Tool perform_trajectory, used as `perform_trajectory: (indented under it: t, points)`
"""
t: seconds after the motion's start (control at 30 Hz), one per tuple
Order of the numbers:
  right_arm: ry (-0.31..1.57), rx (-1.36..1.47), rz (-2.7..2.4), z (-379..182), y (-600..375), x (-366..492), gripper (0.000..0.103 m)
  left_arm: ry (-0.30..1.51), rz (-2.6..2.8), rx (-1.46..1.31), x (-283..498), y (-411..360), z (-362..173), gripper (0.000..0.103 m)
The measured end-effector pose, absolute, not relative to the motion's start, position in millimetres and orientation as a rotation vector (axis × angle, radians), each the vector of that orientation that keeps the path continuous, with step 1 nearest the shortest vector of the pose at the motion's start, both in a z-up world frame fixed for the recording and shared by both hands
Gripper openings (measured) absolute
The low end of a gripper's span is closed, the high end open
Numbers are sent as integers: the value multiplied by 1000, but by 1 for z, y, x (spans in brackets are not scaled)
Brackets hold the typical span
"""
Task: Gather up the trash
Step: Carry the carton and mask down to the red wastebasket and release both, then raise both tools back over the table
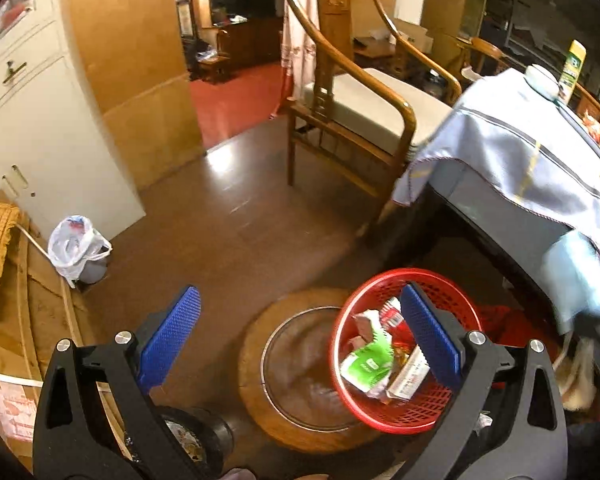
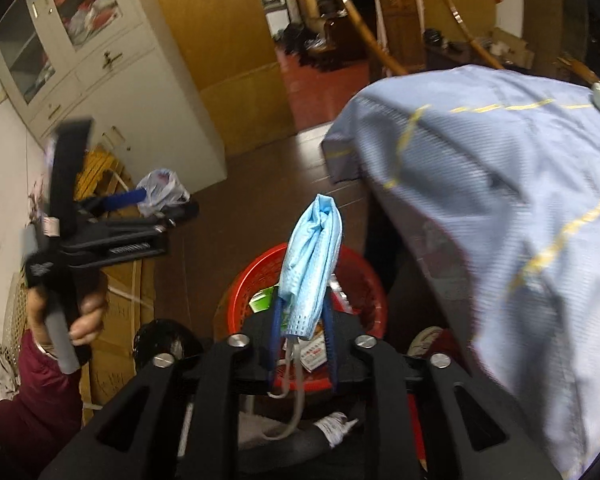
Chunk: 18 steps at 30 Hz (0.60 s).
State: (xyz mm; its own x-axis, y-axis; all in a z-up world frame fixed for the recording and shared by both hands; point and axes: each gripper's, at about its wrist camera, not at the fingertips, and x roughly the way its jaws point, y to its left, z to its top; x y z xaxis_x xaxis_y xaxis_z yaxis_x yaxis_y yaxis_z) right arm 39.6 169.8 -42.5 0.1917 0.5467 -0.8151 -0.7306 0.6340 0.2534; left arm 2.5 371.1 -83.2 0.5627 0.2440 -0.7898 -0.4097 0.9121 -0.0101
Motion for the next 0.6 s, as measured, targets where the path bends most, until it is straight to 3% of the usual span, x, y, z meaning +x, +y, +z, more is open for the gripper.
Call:
perform_trajectory:
  t: [0.07, 0.17, 0.43, 0.6]
  points:
    - [1047, -254, 875, -57, 182, 39, 45, 894, 385, -209, 2, 375, -84, 96]
    - [1074, -251, 876, -63, 183, 38, 45, 893, 377, -207, 2, 373, -85, 96]
    - [1002, -208, 811, -41, 156, 39, 46, 883, 343, -197, 5, 361, -81, 96]
    - [925, -159, 749, -18, 120, 44, 55, 862, 287, -190, 8, 342, -66, 96]
